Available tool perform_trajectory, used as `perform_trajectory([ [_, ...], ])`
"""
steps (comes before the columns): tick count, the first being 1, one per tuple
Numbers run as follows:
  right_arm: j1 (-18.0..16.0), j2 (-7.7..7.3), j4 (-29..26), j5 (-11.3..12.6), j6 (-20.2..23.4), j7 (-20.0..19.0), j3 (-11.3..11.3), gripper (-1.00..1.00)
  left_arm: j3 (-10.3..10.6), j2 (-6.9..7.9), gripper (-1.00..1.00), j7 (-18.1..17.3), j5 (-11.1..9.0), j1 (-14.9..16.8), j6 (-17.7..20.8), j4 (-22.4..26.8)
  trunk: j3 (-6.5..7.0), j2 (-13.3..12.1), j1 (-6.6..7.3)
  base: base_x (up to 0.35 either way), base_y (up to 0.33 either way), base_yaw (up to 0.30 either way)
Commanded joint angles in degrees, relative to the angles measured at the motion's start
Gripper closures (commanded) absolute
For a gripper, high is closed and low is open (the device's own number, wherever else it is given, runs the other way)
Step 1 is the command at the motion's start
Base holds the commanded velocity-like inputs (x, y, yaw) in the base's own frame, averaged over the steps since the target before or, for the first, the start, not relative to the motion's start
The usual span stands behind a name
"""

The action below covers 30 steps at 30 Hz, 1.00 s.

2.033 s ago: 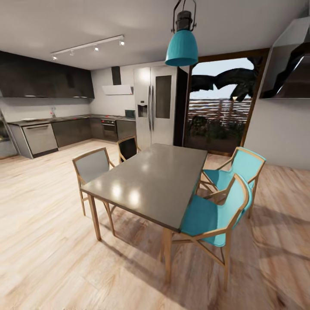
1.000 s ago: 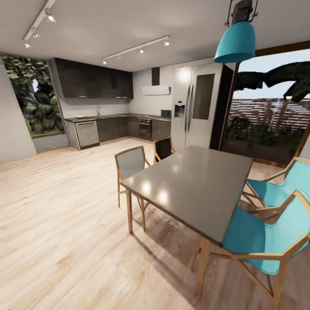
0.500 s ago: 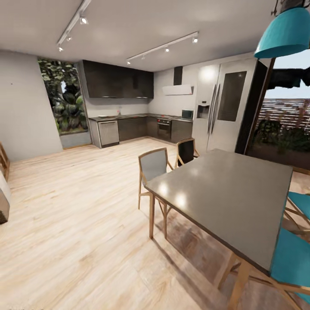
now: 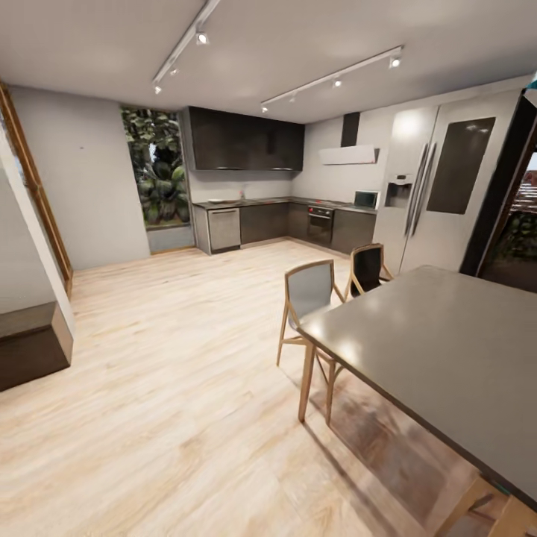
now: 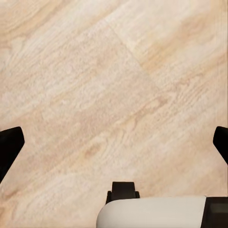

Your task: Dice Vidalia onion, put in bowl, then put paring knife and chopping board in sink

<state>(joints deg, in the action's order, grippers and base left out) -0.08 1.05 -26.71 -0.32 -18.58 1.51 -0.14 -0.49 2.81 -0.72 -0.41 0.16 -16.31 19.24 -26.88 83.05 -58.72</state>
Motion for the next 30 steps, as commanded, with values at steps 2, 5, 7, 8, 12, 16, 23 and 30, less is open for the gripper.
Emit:
perform_trajectory([
  [2,-0.01,0.01,-0.01,-0.03,-0.14,0.16,-0.03,-1.0,-0.04,0.0,-1.0,-0.08,-0.03,0.02,-0.12,0.0,-0.05,0.03,-0.01,0.113,0.27,0.252],
  [5,-0.01,0.01,-0.01,-0.03,-0.14,0.16,-0.04,-1.0,-0.04,0.0,-1.0,-0.08,-0.04,0.02,-0.12,-0.04,-0.05,0.03,-0.01,0.162,0.251,0.252],
  [7,-0.01,0.01,-0.01,-0.03,-0.14,0.16,-0.04,-1.0,-0.04,0.0,-1.0,-0.08,-0.03,0.02,-0.12,-0.06,-0.05,0.03,-0.01,0.199,0.227,0.252],
  [8,-0.01,0.01,-0.01,-0.03,-0.14,0.16,-0.04,-1.0,-0.04,0.0,-1.0,-0.08,-0.03,0.02,-0.12,-0.07,-0.05,0.03,-0.01,0.214,0.217,0.252],
  [12,-0.01,0.01,-0.01,-0.03,-0.14,0.16,-0.04,-1.0,-0.07,0.0,-1.0,-0.08,-0.03,0.02,-0.12,-0.08,-0.05,0.03,-0.01,0.224,0.209,0.252],
  [16,-0.01,0.01,-0.01,-0.03,-0.14,0.16,-0.04,-1.0,-0.05,0.0,-1.0,-0.08,-0.03,0.02,-0.12,-0.08,-0.05,0.03,-0.01,0.234,0.203,0.252],
  [23,-0.01,-0.06,-0.01,-0.03,-0.14,0.16,0.01,-1.0,-0.04,0.0,-1.0,-0.08,0.04,0.02,-0.12,-0.08,-0.05,0.03,-0.01,0.264,0.177,0.21],
  [30,-0.01,-0.08,-0.01,-0.03,-0.14,0.16,0.05,-1.0,-0.04,0.0,-1.0,-0.08,0.06,0.02,-0.12,-0.15,-0.05,0.03,-0.01,0.288,0.128,0.028],
])
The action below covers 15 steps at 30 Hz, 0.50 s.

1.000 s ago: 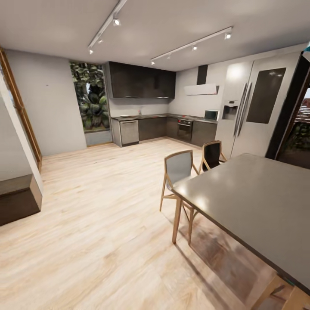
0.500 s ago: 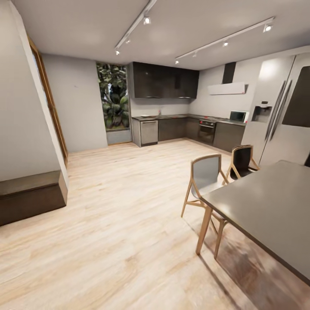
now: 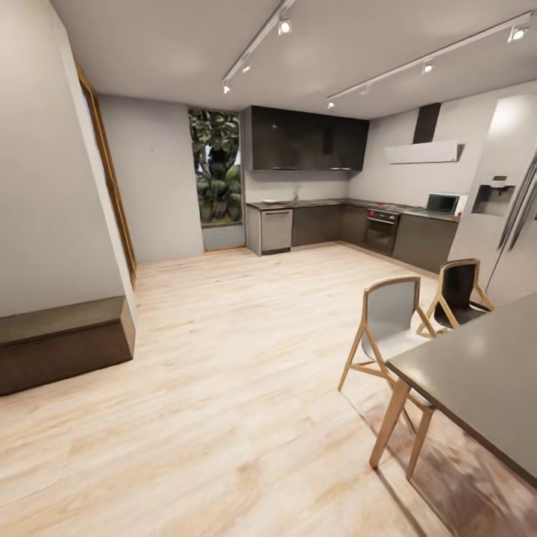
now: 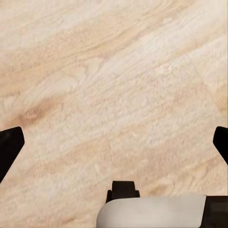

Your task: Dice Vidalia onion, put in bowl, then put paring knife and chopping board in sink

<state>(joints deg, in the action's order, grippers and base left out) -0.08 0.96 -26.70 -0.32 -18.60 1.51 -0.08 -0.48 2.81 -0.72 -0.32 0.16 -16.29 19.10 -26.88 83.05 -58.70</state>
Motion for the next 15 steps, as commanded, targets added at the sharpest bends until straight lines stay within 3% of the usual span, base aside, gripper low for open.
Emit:
perform_trajectory([
  [1,-0.01,0.01,-0.02,-0.04,-0.12,0.16,-0.01,-1.0,-0.05,0.0,-1.0,-0.08,-0.03,0.02,-0.15,-0.01,-0.05,0.02,-0.03,0.291,0.124,0.005],
  [15,-0.01,-0.08,-0.02,-0.04,-1.43,0.16,0.08,-1.0,0.02,0.0,-1.0,-0.08,0.12,0.02,-0.15,-0.03,-0.05,0.02,-0.03,0.293,0.111,0.001],
])
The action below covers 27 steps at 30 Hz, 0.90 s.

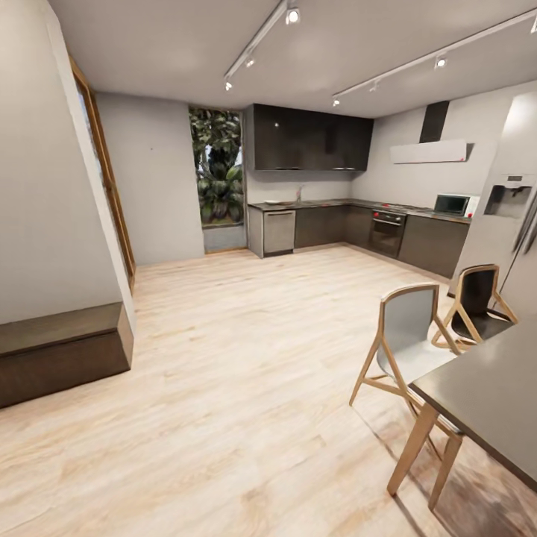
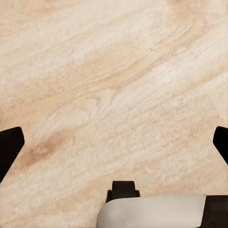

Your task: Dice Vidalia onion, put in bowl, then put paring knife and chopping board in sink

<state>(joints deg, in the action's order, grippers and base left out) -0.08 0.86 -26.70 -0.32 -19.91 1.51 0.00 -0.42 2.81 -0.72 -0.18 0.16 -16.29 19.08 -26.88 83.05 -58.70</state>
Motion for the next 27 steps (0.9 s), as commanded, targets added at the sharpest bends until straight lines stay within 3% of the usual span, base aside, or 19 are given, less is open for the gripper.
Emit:
perform_trajectory([
  [1,-0.01,0.01,-0.02,-0.04,-0.14,0.16,0.0,-1.0,-0.04,0.0,-1.0,-0.08,-0.01,0.02,-0.15,-0.01,-0.05,0.02,-0.03,0.295,0.102,0.0],
  [9,-0.01,0.02,-0.02,-0.04,-0.22,0.16,0.0,-1.0,-0.02,0.03,-1.0,-0.08,0.01,0.02,-0.65,0.06,-0.05,0.02,-0.03,0.299,0.09,0.0],
  [15,-0.01,0.02,-0.02,-0.04,-0.22,0.16,0.0,-1.0,-0.02,0.09,-1.0,-0.08,-0.19,0.02,-3.54,-0.07,-0.05,0.02,-0.03,0.312,0.021,0.0],
  [27,-0.01,0.04,-0.02,-0.04,-0.24,0.16,0.0,-1.0,-0.02,0.09,-1.0,-0.08,-0.25,0.02,-3.84,-0.1,-0.05,0.02,-0.03,0.318,0.001,0.0],
])
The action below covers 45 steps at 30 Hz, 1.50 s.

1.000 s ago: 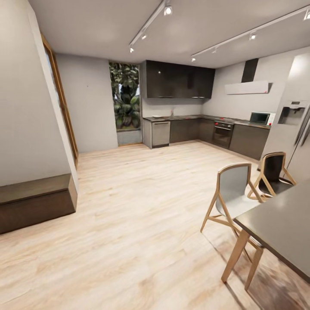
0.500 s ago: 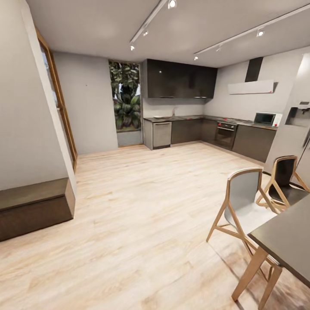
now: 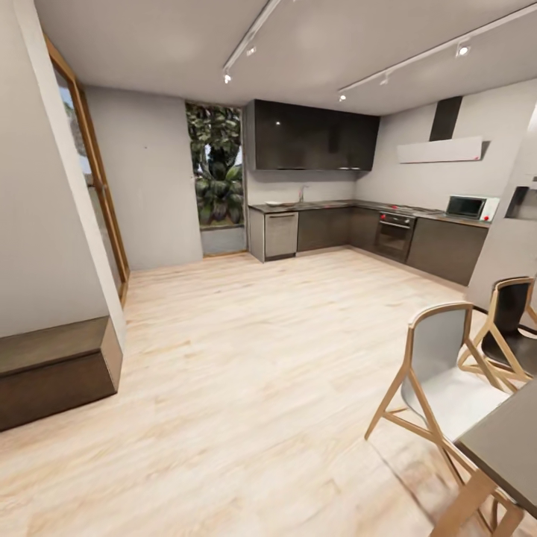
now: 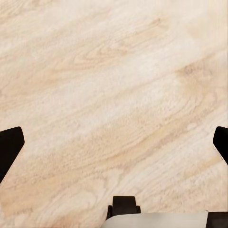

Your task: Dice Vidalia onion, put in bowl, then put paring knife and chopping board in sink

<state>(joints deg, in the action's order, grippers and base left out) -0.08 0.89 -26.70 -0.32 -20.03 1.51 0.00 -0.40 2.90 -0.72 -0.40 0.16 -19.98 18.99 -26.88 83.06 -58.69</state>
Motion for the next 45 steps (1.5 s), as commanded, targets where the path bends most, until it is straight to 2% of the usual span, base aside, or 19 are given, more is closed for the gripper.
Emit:
perform_trajectory([
  [1,-0.01,0.03,-0.02,-0.04,-0.11,0.16,0.0,-1.0,-0.06,0.0,-1.0,-0.08,-0.04,0.02,-0.17,-0.01,-0.05,0.02,-0.03,0.319,0.0,0.0],
  [45,-0.01,0.03,-0.02,-0.04,-0.18,0.16,0.0,-1.0,-0.12,0.0,-1.0,-0.07,-0.05,0.02,-0.24,-0.01,-0.05,0.02,-0.03,0.319,0.005,0.0],
])
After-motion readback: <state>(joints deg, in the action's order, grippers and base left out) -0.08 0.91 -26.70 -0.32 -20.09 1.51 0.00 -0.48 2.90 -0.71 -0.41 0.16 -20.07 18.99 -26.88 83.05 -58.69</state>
